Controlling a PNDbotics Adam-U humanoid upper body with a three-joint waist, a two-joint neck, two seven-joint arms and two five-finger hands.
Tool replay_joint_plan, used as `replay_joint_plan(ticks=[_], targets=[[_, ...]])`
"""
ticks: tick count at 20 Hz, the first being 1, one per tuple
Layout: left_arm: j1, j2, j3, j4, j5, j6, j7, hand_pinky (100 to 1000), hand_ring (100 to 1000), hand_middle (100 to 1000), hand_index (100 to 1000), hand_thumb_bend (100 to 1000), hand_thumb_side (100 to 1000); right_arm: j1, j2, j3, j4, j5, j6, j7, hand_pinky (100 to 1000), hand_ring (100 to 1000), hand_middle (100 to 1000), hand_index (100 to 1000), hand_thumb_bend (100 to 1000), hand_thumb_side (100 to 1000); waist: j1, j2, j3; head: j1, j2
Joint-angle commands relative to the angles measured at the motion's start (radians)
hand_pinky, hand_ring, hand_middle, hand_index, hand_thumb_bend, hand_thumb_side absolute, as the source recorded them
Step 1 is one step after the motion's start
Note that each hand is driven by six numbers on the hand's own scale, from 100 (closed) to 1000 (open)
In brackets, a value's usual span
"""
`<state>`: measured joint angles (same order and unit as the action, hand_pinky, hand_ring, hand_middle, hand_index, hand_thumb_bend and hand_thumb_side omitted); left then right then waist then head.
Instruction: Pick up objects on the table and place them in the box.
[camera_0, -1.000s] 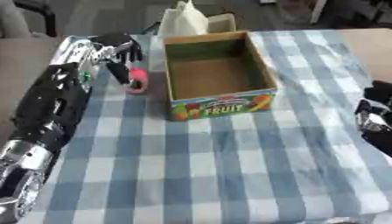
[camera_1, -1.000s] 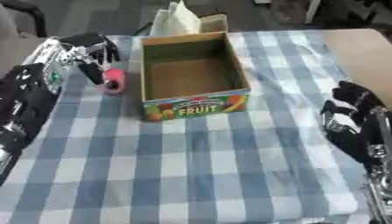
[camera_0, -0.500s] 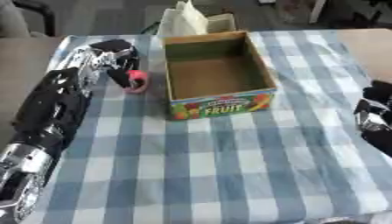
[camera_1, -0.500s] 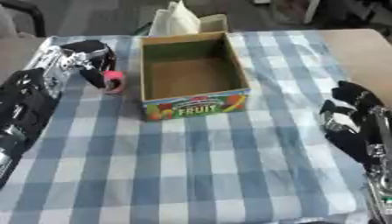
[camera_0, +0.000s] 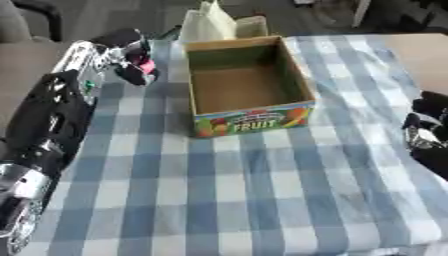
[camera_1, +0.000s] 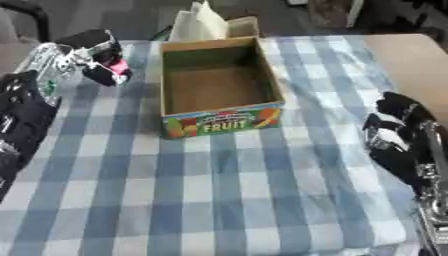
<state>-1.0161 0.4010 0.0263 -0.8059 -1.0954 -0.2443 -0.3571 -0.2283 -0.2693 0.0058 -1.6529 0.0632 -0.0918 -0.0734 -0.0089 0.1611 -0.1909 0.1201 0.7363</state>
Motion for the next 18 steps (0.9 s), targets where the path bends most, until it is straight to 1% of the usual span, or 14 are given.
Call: replay_joint_plan(ticks=[1,5,9,11,14,18], targets=[[-0.042,0.032,-0.008,-0.077,0.066,-0.01,0.014,430,145,102,235,158,157,-0.009,-0.021,-0.008,-0.013,-0.003,-0.001,0.0,734,820,725,828,100,100,-0.002,-0.018,0.001,-0.003,-0.009],[-0.069,0.01,-0.035,-0.149,0.158,-0.031,0.021,433,137,100,228,129,148,-0.009,-0.021,-0.006,-0.011,-0.003,-0.002,0.002,734,820,725,828,100,100,-0.005,-0.02,-0.001,0.001,-0.008],[-0.095,-0.036,-0.07,-0.209,0.245,-0.052,0.024,434,134,100,223,112,141,-0.011,-0.02,-0.001,-0.01,-0.004,-0.003,0.007,734,820,725,828,100,100,-0.008,-0.022,-0.005,0.007,-0.007],[-0.1,-0.064,-0.092,-0.228,0.268,-0.056,0.03,435,138,100,229,121,134,-0.011,-0.018,0.001,-0.01,-0.005,-0.003,0.009,734,820,725,828,100,100,-0.009,-0.022,-0.008,0.008,-0.007],[-0.095,-0.106,-0.118,-0.232,0.267,-0.056,0.054,436,142,100,234,122,143,-0.014,-0.015,0.003,-0.01,-0.006,-0.003,0.012,734,820,725,829,100,100,-0.012,-0.022,-0.015,0.014,-0.012],[-0.078,-0.148,-0.137,-0.191,0.201,-0.048,0.094,440,155,115,250,151,146,-0.016,-0.013,0.005,-0.009,-0.009,-0.003,0.014,734,820,724,829,100,100,-0.013,-0.019,-0.022,0.016,-0.019]])
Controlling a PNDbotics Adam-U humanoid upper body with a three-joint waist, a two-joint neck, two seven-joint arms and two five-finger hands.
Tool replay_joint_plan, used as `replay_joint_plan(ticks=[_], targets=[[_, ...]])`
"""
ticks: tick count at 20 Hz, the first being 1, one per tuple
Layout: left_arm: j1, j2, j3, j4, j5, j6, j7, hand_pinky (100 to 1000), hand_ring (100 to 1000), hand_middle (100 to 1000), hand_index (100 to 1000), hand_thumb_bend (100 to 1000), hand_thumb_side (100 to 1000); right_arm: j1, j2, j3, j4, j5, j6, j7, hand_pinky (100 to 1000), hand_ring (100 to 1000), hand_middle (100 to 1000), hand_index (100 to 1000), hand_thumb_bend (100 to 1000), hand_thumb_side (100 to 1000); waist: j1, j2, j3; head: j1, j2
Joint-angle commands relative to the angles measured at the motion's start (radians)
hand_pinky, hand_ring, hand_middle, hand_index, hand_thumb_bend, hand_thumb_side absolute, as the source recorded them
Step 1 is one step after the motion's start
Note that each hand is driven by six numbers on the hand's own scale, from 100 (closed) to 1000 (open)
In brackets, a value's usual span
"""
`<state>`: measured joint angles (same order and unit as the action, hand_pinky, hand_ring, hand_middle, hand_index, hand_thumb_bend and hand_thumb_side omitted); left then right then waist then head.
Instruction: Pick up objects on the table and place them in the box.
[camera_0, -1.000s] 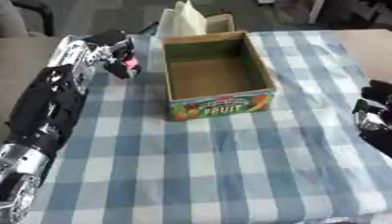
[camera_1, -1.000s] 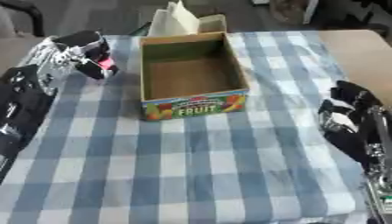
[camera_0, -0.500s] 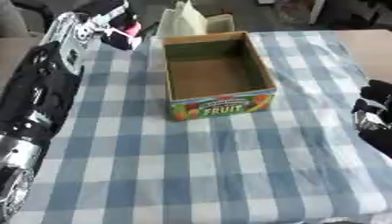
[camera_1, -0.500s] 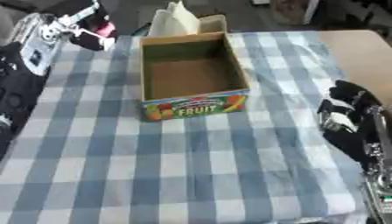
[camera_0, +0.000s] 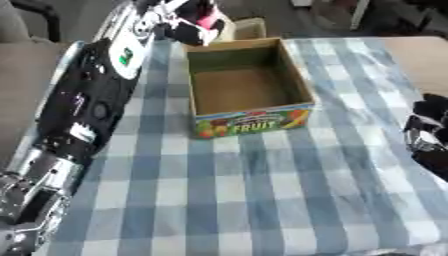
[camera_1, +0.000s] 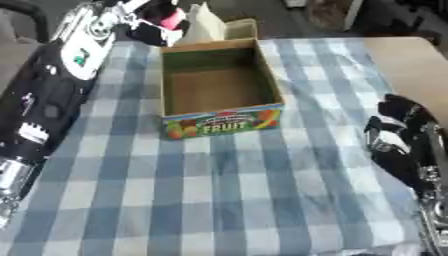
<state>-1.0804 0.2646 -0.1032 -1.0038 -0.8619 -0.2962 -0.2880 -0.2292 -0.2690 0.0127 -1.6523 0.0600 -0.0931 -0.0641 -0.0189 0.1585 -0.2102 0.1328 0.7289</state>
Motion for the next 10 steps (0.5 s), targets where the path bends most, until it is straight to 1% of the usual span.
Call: replay_joint_plan(ticks=[1,3,5,6,7,8,9,10], targets=[[-0.008,-0.02,-0.008,0.022,-0.049,0.007,0.038,441,157,118,252,151,146,-0.016,-0.012,-0.002,-0.01,-0.006,-0.002,0.005,734,820,724,829,100,100,-0.003,-0.016,-0.004,0.003,-0.012],[0.006,-0.038,-0.01,0.049,-0.074,0.01,0.066,447,172,138,273,163,145,-0.017,-0.011,-0.001,-0.01,-0.007,-0.002,0.005,734,820,724,829,100,100,-0.004,-0.014,-0.005,0.002,-0.015],[0.018,-0.048,-0.016,0.071,-0.098,0.006,0.084,459,208,177,313,198,145,-0.017,-0.01,-0.001,-0.01,-0.007,-0.002,0.006,734,820,724,829,100,100,-0.004,-0.012,-0.006,0.002,-0.016],[0.023,-0.052,-0.019,0.08,-0.108,0.002,0.09,466,233,202,337,255,142,-0.018,-0.01,-0.001,-0.01,-0.007,-0.002,0.007,734,820,724,829,100,100,-0.004,-0.011,-0.006,0.0,-0.016],[0.028,-0.056,-0.022,0.087,-0.115,-0.003,0.094,469,245,216,351,282,139,-0.018,-0.009,-0.001,-0.01,-0.007,-0.002,0.007,734,820,724,829,100,100,-0.004,-0.011,-0.006,-0.002,-0.017],[0.031,-0.058,-0.024,0.091,-0.116,-0.008,0.098,481,278,264,398,340,127,-0.018,-0.009,0.0,-0.01,-0.007,-0.002,0.007,734,820,724,829,100,100,-0.004,-0.01,-0.006,-0.003,-0.018],[0.034,-0.061,-0.026,0.095,-0.112,-0.017,0.1,497,319,311,440,372,119,-0.019,-0.008,-0.001,-0.01,-0.007,-0.002,0.007,734,820,724,829,100,100,-0.004,-0.009,-0.006,-0.003,-0.019],[0.036,-0.062,-0.03,0.097,-0.104,-0.027,0.098,526,383,378,497,453,166,-0.019,-0.008,-0.001,-0.01,-0.007,-0.002,0.007,734,820,724,829,100,100,-0.004,-0.009,-0.005,-0.004,-0.018]])
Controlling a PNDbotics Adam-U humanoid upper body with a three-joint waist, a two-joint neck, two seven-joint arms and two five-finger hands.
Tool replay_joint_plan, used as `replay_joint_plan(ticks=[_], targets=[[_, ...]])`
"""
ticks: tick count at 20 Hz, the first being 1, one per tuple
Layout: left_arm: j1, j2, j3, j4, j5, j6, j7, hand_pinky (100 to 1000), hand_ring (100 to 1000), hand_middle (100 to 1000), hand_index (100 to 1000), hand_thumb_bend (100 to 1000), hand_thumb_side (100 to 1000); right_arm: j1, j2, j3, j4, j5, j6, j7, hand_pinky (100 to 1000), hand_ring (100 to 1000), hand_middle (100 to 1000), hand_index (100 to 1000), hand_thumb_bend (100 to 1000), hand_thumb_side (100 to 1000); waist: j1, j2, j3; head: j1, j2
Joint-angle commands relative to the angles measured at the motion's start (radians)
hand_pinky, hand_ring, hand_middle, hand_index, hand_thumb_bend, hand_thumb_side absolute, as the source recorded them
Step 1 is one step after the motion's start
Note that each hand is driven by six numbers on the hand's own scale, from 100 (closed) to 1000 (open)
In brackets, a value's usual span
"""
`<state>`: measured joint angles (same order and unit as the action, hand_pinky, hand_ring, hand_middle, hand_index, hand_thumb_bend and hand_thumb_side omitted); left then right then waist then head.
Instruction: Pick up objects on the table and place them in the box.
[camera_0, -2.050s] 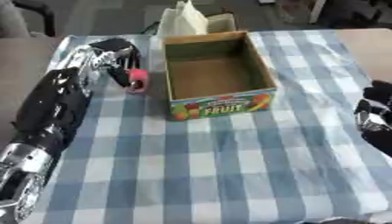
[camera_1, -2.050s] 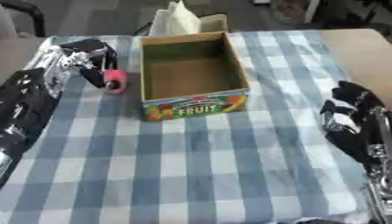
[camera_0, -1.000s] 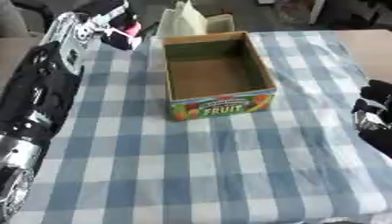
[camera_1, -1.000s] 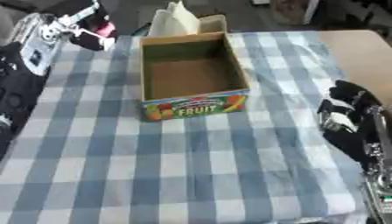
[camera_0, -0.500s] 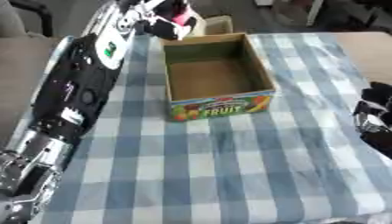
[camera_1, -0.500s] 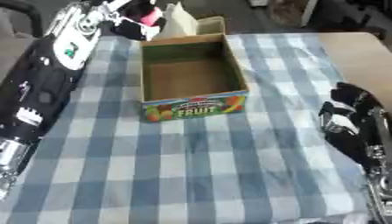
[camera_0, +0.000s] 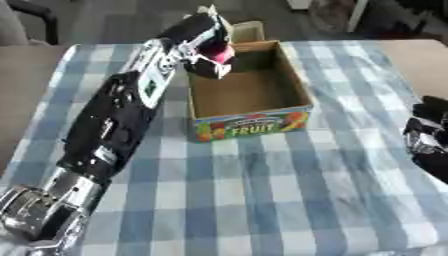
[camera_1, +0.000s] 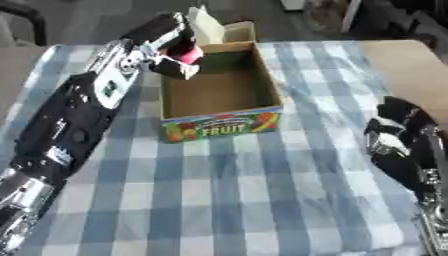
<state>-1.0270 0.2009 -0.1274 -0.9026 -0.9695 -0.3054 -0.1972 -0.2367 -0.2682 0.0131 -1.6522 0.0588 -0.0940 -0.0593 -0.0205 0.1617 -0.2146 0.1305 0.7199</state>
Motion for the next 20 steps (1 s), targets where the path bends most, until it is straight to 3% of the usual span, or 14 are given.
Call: replay_joint_plan(ticks=[1,4,7,11,13,16,20], targets=[[-0.016,0.002,-0.01,-0.005,0.012,-0.031,0.003,542,414,408,523,486,228,-0.011,-0.009,-0.001,-0.01,-0.006,-0.002,0.002,734,820,724,829,100,100,-0.003,-0.012,0.0,-0.002,-0.009],[-0.011,0.003,-0.014,-0.013,0.068,-0.078,-0.021,629,565,559,682,654,585,-0.011,-0.009,-0.002,-0.01,-0.006,-0.002,0.002,734,820,724,829,100,100,-0.002,-0.012,0.001,-0.004,-0.01],[-0.007,0.014,-0.015,-0.032,0.13,-0.096,-0.04,672,625,622,731,680,689,-0.012,-0.009,-0.003,-0.01,-0.005,-0.002,0.001,734,820,724,829,100,100,-0.002,-0.012,0.004,-0.008,-0.011],[0.003,0.043,-0.01,-0.09,0.222,-0.075,-0.023,675,613,610,717,512,673,-0.011,-0.01,-0.006,-0.01,-0.005,-0.002,-0.001,734,820,724,828,100,100,-0.002,-0.011,0.009,-0.012,-0.011],[0.015,0.069,-0.005,-0.137,0.294,-0.046,-0.005,665,588,582,695,336,616,-0.01,-0.011,-0.008,-0.01,-0.004,-0.002,-0.003,734,820,724,828,100,100,-0.002,-0.011,0.014,-0.016,-0.01],[0.051,0.107,0.016,-0.235,0.449,0.025,0.029,652,561,551,670,245,581,-0.009,-0.012,-0.012,-0.01,-0.003,-0.001,-0.007,734,820,724,828,100,100,-0.002,-0.01,0.023,-0.024,-0.011],[0.121,0.17,0.059,-0.388,0.665,0.123,0.09,651,560,551,667,224,568,-0.007,-0.012,-0.018,-0.011,-0.002,-0.001,-0.012,734,820,724,828,100,100,0.0,-0.011,0.034,-0.033,-0.016]])
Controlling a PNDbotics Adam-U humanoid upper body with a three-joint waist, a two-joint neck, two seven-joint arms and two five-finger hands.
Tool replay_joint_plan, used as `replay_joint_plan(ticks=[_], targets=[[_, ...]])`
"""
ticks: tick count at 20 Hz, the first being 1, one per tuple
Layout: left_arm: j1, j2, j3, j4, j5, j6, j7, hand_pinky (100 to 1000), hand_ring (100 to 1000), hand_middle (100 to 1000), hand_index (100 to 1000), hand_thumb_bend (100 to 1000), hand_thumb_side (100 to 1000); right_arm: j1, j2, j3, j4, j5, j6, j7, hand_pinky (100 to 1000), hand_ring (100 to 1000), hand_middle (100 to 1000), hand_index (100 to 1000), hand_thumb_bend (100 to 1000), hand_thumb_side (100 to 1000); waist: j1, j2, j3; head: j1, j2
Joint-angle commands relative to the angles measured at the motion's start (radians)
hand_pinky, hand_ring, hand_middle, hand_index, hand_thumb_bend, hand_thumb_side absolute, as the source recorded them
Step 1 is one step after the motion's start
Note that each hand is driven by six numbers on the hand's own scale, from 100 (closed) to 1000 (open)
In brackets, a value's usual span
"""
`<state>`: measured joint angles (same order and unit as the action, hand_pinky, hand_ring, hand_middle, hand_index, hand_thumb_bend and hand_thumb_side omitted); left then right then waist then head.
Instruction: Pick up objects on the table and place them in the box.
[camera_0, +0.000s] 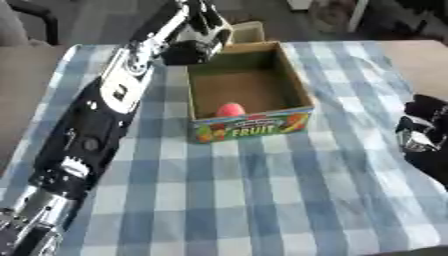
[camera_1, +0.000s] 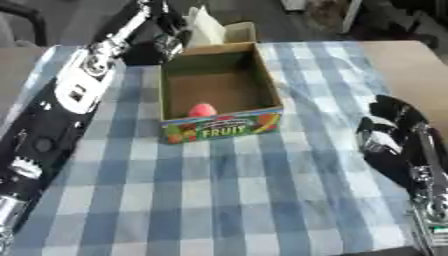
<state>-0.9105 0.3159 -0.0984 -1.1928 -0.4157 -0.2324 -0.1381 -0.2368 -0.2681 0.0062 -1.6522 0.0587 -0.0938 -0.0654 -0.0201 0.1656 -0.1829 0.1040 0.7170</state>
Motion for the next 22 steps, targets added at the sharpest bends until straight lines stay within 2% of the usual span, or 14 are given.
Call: replay_joint_plan(ticks=[1,6,11,22], targets=[[0.027,0.067,0.044,-0.132,0.155,0.071,0.048,650,558,549,665,217,571,-0.007,-0.014,-0.012,-0.011,-0.001,-0.001,-0.007,734,820,723,828,100,100,0.001,-0.015,0.007,-0.009,-0.013],[0.148,0.095,0.094,-0.275,0.312,0.16,0.109,647,555,546,668,208,604,-0.007,-0.014,-0.015,-0.012,0.0,-0.001,-0.01,734,819,723,828,100,100,0.002,-0.015,0.02,-0.016,-0.015],[0.258,0.099,0.12,-0.341,0.352,0.219,0.129,647,553,546,681,187,663,-0.008,-0.015,-0.018,-0.013,0.0,0.0,-0.013,733,819,723,829,100,100,-0.001,-0.011,0.028,-0.024,-0.016],[0.356,0.084,0.142,-0.394,0.457,0.273,0.156,639,540,532,673,192,703,-0.008,-0.015,-0.02,-0.015,-0.001,0.001,-0.017,733,819,723,829,100,100,-0.004,-0.01,0.041,-0.029,-0.008]])
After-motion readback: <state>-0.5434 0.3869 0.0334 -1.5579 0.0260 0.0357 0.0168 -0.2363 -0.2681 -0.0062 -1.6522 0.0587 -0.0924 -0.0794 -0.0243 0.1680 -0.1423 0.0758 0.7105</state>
